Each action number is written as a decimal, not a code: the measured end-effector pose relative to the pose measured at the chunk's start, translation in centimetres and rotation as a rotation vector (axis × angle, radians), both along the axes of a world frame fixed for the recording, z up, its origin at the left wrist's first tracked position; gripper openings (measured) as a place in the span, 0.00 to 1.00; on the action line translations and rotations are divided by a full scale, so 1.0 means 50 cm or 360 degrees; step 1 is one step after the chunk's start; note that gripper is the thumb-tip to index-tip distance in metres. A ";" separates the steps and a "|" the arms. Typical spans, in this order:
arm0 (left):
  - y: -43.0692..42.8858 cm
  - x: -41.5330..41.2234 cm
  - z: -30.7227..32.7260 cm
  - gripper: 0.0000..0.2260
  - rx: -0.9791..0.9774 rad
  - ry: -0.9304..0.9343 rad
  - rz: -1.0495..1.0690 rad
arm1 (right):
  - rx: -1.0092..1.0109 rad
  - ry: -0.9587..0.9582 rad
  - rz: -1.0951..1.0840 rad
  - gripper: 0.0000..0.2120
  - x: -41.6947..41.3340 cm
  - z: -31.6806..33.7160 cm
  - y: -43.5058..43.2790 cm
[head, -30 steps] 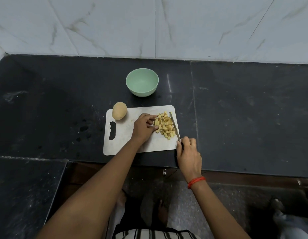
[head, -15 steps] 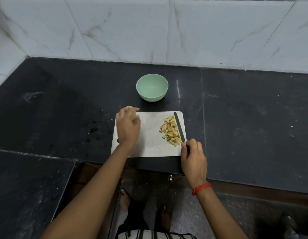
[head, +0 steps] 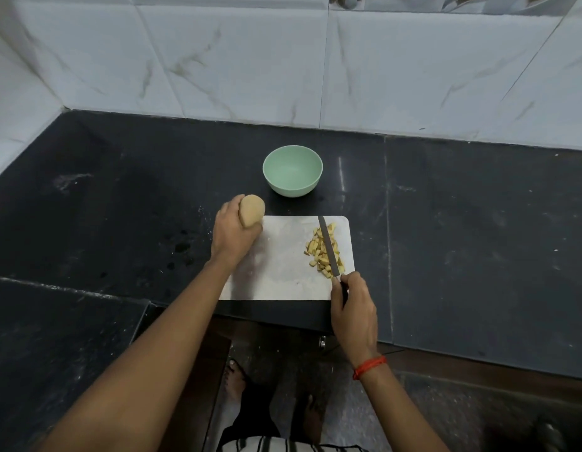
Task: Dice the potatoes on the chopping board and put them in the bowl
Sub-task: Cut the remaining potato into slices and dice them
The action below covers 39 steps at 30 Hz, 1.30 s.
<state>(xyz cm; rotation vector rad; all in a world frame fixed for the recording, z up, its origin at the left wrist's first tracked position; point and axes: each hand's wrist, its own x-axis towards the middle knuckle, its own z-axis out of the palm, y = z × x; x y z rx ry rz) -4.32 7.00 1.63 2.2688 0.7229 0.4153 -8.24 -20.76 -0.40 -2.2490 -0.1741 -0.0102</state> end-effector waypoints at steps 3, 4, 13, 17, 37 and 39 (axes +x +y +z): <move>-0.026 -0.035 0.013 0.30 -0.0103 -0.0120 -0.0334 | 0.0048 -0.0045 0.0027 0.07 -0.003 -0.012 0.012; -0.035 -0.050 0.005 0.30 -0.0126 -0.0101 -0.0479 | 0.0064 -0.0068 0.0051 0.06 -0.005 -0.015 0.018; -0.081 -0.125 -0.091 0.33 -0.0237 -0.0094 -0.0497 | 0.0043 -0.0193 0.0292 0.09 -0.020 -0.020 0.099; -0.077 -0.123 -0.094 0.32 -0.0250 -0.0095 -0.0466 | 0.0016 -0.0154 0.0263 0.09 -0.026 -0.030 0.120; -0.063 -0.126 -0.115 0.23 -0.0638 -0.0319 -0.0340 | 0.0158 -0.0145 0.0186 0.07 -0.019 -0.075 0.105; -0.070 -0.127 -0.122 0.23 -0.0569 -0.0326 -0.0304 | 0.0152 -0.0153 0.0184 0.07 -0.019 -0.075 0.105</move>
